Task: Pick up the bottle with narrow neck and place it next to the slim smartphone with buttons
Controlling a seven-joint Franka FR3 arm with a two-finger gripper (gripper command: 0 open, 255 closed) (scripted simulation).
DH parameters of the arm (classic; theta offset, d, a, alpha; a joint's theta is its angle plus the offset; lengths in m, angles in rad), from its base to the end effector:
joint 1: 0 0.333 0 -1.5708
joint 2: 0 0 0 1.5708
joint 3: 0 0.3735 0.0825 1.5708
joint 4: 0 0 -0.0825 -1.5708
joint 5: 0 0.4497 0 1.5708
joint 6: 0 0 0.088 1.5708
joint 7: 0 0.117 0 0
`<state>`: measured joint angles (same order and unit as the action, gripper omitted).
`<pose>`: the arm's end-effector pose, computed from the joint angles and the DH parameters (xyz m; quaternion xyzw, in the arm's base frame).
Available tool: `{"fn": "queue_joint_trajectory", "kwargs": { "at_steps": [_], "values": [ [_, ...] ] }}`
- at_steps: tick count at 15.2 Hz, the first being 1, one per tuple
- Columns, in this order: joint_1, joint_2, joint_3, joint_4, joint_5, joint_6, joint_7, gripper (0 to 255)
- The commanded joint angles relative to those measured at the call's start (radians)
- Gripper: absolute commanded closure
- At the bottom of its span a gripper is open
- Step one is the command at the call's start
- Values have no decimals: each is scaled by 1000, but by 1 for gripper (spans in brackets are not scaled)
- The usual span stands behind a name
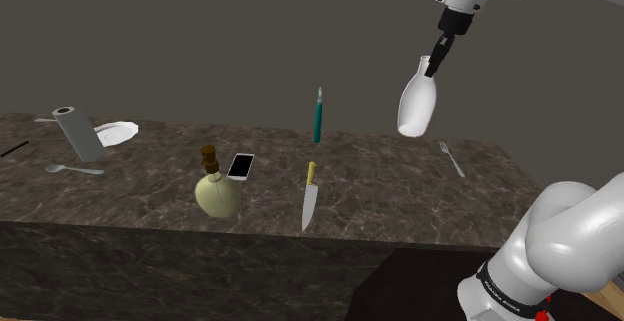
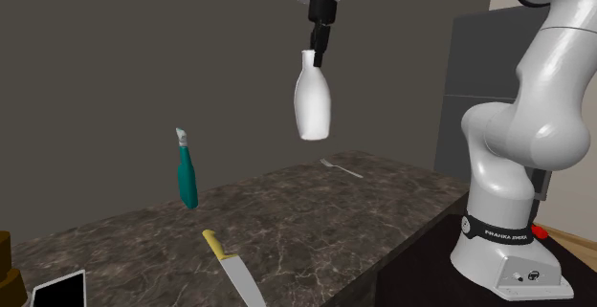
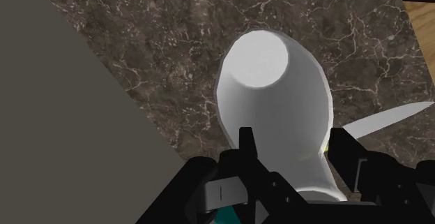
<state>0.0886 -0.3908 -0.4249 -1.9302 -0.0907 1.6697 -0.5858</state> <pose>0.4518 -0.2119 0.6808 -0.9888 -0.1368 -0.0589 0.0089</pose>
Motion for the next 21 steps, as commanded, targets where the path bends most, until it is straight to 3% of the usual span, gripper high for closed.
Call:
{"fn": "queue_joint_trajectory", "kwargs": {
  "at_steps": [1,19,21],
  "values": [
    [2,8,0,33,3,-25,-2,255],
    [18,124,-16,393,46,-277,-25,255],
    [25,123,-1,382,47,-266,-3,255]
  ]
}}
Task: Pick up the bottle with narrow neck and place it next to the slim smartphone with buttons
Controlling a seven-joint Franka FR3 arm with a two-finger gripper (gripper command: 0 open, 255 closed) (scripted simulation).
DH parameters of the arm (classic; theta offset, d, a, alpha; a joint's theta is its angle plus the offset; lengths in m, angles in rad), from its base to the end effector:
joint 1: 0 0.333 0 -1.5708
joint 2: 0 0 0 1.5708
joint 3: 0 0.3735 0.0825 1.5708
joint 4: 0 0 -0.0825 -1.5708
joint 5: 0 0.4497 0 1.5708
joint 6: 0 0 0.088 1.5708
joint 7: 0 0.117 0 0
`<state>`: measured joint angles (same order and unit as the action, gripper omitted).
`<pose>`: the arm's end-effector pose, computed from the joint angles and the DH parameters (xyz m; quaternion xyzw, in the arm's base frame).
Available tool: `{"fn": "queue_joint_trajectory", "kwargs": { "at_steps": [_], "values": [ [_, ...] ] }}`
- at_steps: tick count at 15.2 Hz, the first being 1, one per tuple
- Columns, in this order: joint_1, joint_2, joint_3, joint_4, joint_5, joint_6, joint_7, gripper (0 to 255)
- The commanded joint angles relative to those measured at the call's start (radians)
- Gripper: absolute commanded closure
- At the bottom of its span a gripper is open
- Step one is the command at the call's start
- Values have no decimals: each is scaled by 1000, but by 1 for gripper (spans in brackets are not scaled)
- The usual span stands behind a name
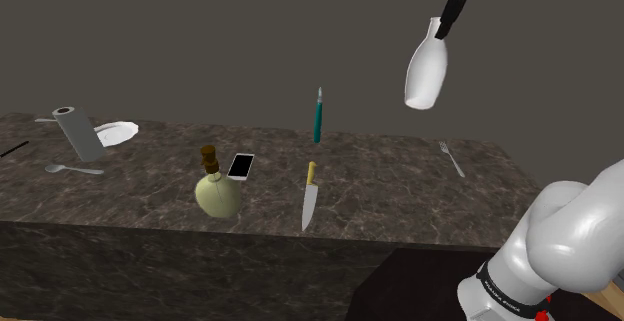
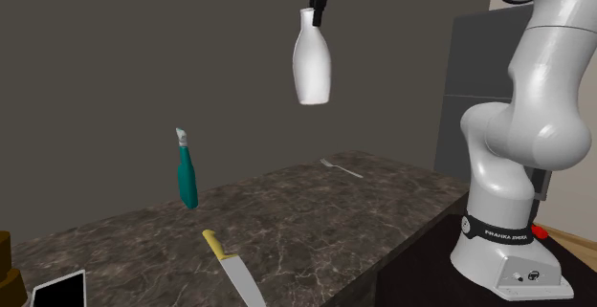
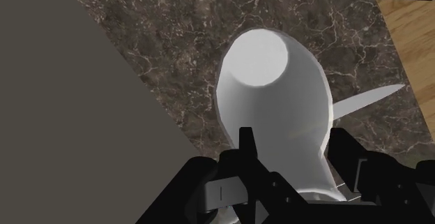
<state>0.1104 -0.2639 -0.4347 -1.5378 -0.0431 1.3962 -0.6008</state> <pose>0.4593 -0.2084 0.8051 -0.9888 -0.1367 -0.0589 0.0089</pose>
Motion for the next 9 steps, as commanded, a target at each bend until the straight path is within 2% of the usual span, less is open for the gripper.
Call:
{"fn": "queue_joint_trajectory", "kwargs": {
  "at_steps": [1,9],
  "values": [
    [10,-7,24,-31,0,25,36,255],
    [67,15,132,-142,17,155,203,255]
  ]
}}
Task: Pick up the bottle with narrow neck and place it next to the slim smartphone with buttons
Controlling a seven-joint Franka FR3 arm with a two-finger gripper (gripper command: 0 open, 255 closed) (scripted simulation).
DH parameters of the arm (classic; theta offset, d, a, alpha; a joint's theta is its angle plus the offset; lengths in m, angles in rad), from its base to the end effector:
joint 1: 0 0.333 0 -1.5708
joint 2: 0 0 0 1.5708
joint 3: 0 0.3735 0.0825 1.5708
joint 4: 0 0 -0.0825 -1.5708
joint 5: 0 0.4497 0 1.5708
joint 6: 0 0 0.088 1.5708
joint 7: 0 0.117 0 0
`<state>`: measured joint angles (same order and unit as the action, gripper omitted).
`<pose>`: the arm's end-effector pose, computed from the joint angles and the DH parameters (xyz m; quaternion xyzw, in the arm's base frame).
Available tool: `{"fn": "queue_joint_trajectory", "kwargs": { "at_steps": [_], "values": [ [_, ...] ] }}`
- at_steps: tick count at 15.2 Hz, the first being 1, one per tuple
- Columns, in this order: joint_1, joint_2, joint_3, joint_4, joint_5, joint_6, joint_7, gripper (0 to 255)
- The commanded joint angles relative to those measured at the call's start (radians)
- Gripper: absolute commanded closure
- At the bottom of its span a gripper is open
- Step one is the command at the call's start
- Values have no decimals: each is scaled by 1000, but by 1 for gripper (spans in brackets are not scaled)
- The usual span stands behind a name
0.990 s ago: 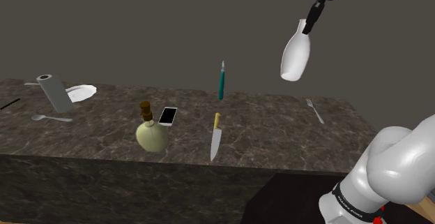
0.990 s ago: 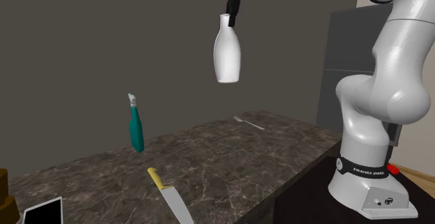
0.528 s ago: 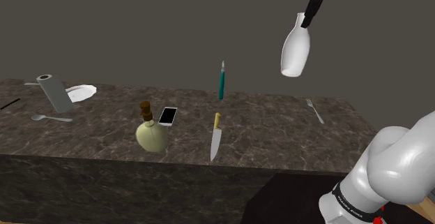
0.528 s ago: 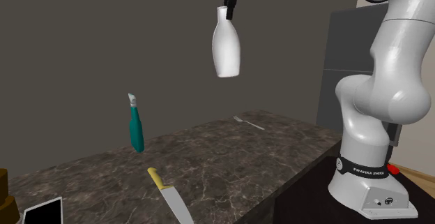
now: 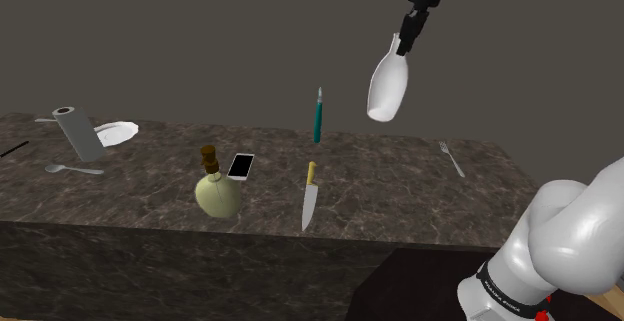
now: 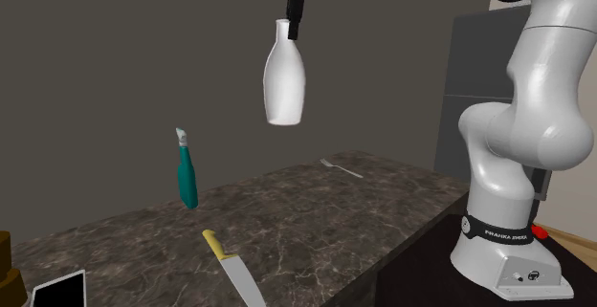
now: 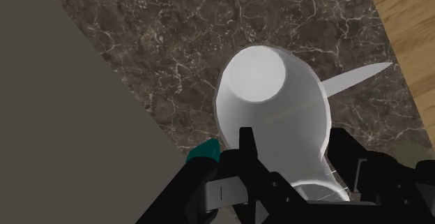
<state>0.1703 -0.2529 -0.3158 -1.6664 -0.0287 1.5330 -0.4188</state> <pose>0.5143 -0.1070 0.7538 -0.9888 -0.1373 -0.0583 0.0089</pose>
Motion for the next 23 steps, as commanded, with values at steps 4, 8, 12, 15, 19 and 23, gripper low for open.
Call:
{"fn": "queue_joint_trajectory", "kwargs": {
  "at_steps": [4,8,12,15,19,23],
  "values": [
    [37,42,58,-37,14,78,95,255],
    [66,95,99,-40,26,134,164,255],
    [96,163,136,-22,36,183,230,255],
    [119,222,160,6,42,215,276,255],
    [149,313,190,62,48,250,335,255],
    [179,416,215,143,50,272,391,255]
  ]
}}
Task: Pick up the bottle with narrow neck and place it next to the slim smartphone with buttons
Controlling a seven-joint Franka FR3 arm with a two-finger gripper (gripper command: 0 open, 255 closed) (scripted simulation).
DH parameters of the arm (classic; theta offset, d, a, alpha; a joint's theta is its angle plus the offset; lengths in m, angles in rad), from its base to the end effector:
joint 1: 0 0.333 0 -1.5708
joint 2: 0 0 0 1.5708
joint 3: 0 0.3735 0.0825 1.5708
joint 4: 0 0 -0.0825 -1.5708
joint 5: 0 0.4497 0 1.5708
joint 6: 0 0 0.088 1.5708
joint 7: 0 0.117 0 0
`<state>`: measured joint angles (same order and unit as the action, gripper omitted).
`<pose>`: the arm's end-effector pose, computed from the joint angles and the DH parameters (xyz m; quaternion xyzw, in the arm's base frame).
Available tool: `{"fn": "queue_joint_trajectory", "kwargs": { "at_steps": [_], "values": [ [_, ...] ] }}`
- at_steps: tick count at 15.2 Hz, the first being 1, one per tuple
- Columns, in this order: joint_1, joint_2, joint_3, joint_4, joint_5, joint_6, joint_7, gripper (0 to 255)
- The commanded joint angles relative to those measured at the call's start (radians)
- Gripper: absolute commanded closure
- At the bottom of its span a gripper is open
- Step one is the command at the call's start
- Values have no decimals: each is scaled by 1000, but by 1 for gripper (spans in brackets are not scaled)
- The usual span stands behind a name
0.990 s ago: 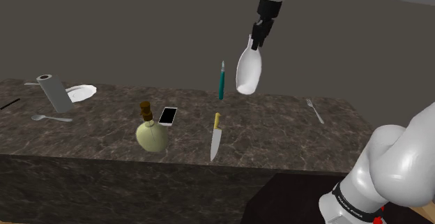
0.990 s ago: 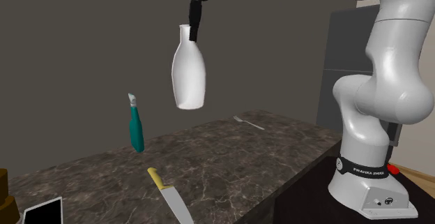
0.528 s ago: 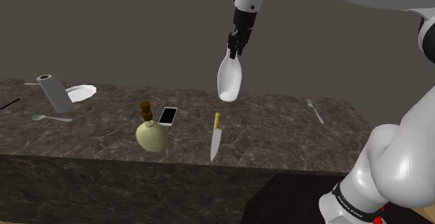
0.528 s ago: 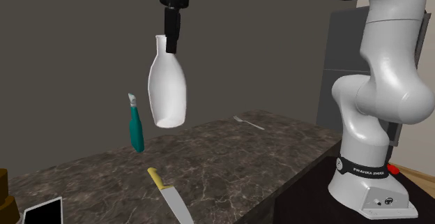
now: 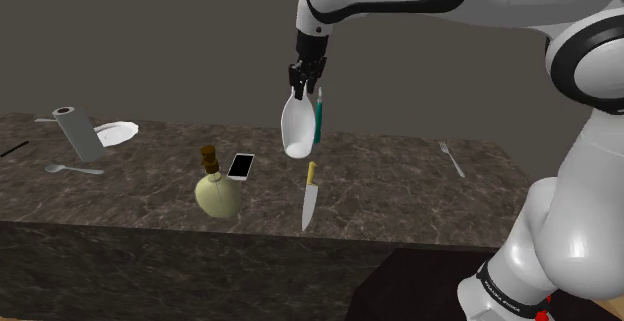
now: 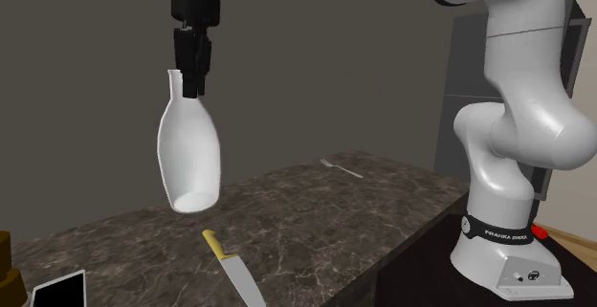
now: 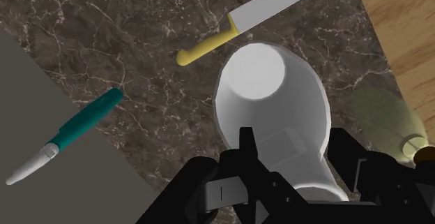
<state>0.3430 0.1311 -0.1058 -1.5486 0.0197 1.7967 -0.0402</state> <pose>0.6667 0.1678 0.6202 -0.9888 -0.1372 -0.0583 0.0086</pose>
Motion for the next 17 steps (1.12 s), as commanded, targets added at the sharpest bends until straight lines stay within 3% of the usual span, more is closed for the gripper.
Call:
{"fn": "queue_joint_trajectory", "kwargs": {
  "at_steps": [1,10,13,15,17],
  "values": [
    [14,60,11,49,2,12,26,255],
    [80,364,50,376,-3,-11,138,255],
    [101,503,58,561,-5,-57,171,255],
    [113,625,62,741,-6,-115,191,255],
    [115,607,62,683,-6,-75,191,255]
  ]
}}
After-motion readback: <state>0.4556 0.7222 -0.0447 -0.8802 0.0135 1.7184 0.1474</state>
